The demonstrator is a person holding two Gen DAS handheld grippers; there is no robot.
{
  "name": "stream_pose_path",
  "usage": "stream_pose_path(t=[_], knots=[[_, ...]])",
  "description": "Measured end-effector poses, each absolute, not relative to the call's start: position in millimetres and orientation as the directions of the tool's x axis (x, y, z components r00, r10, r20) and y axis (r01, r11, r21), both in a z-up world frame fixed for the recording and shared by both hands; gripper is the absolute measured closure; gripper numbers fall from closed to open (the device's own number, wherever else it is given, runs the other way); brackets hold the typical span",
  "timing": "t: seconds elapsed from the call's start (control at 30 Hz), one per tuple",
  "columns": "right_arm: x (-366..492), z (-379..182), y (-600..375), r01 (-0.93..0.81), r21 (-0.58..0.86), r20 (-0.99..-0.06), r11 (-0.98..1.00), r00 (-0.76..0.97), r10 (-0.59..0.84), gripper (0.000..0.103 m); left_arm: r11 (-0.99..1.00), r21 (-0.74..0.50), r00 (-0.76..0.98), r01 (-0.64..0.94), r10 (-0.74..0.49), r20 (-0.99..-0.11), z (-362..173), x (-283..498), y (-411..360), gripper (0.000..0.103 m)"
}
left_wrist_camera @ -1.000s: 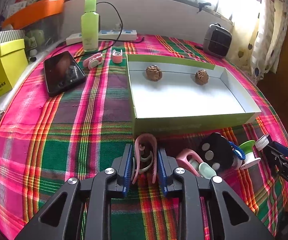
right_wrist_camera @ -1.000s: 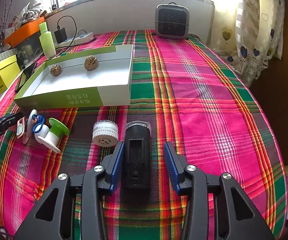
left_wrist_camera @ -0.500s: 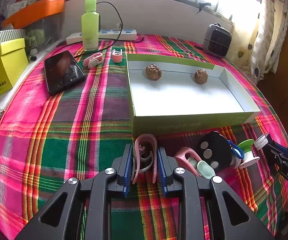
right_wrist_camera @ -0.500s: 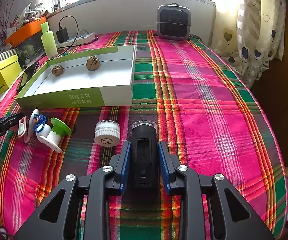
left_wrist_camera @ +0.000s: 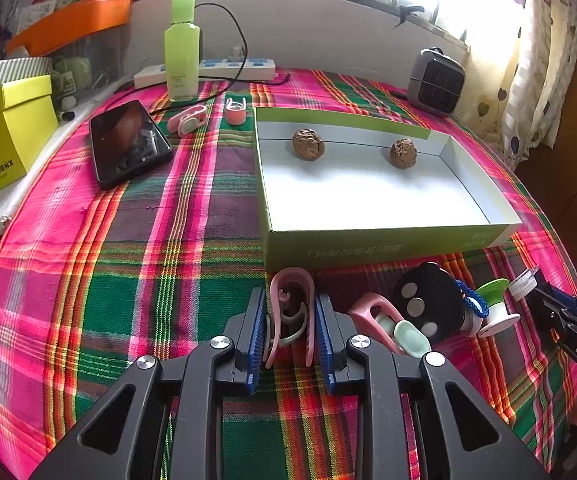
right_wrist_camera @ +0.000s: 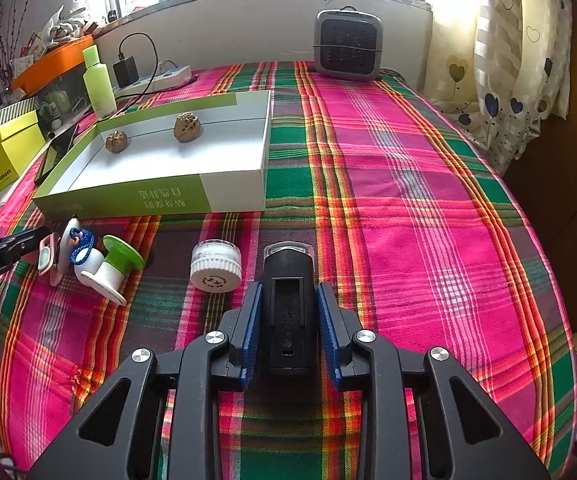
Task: Organize objects
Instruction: 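Carry the pink clip and black device into the box with both grippers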
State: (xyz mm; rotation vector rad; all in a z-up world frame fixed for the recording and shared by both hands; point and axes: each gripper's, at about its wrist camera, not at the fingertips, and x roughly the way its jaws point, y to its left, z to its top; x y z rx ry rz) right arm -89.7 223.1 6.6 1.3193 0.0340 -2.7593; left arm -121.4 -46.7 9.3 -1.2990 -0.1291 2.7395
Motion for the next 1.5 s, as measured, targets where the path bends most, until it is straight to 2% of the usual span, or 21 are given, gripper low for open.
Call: stream_pose_path(t=[0.77, 1.5], knots=[[-91, 40, 223, 0.126, 0.050, -0.732, -0.991, -0.670, -0.122, 0.074, -0.988, -0.132, -0.667, -0.077, 0.150, -0.730, 42, -113, -42, 0.081], [-166, 56, 187, 0.228, 0.093, -0.740, -0.969, -0.635, -0.221, 0.074, -0.977, -0.159, -0.651, -0.139, 0.211, -0.729, 59, -183, -6, 0.081]])
